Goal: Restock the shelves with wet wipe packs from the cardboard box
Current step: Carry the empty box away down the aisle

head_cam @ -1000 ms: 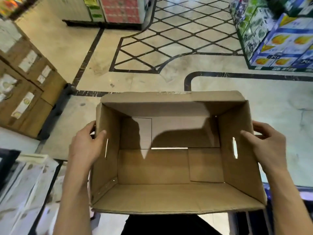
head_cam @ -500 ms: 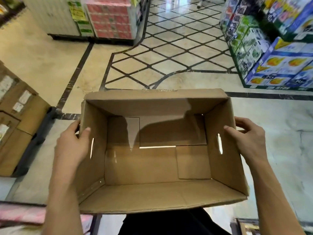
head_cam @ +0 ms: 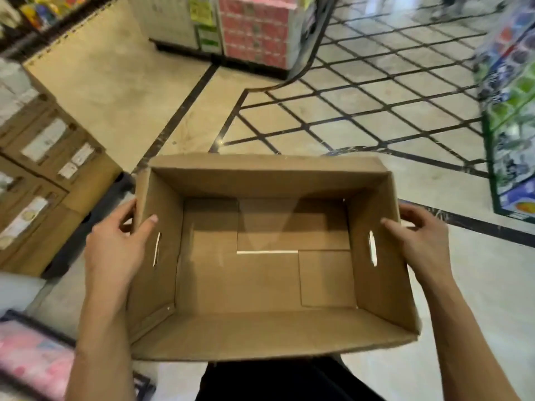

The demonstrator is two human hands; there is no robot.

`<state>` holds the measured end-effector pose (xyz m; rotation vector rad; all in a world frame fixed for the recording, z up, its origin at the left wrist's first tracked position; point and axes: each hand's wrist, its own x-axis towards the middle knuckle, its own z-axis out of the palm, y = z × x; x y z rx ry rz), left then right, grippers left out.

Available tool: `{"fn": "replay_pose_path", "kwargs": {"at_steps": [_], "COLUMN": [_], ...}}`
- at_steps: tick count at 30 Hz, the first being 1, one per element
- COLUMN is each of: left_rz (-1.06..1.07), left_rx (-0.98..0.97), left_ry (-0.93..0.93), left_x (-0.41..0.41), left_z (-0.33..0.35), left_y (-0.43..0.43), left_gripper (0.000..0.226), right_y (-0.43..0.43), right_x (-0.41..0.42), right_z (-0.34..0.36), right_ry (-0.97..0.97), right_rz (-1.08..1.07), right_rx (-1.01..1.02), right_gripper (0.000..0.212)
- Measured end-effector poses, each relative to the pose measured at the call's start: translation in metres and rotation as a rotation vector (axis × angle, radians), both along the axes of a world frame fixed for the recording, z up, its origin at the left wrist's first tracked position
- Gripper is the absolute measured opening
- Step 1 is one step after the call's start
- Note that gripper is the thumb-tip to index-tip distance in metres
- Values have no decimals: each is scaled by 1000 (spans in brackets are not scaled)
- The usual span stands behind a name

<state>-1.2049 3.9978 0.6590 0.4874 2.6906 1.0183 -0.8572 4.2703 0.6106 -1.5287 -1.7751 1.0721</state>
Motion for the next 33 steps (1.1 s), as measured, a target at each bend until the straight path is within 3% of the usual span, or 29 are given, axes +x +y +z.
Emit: {"fn": "replay_pose_path", "kwargs": {"at_steps": [9, 17, 22, 33], "left_rz": [291, 522, 615, 921], "left_rx": [88, 355, 443, 424], "left_ry": [-10, -133, -37, 35], "left_x": [-102, -247, -310, -471], "left_z": [-10, -17, -13, -17], "left_y": [32, 33, 28, 43], "left_gripper": [56, 59, 54, 50], "right_y": [116, 141, 156, 205], "right_x": [-183, -359, -476, -758], "right_z": [5, 26, 33, 12], "right_ry": [0, -8, 16, 49], "right_rz": [236, 338, 470, 754], "right_rx": [14, 94, 109, 54], "right_gripper": [37, 42, 37, 39]}}
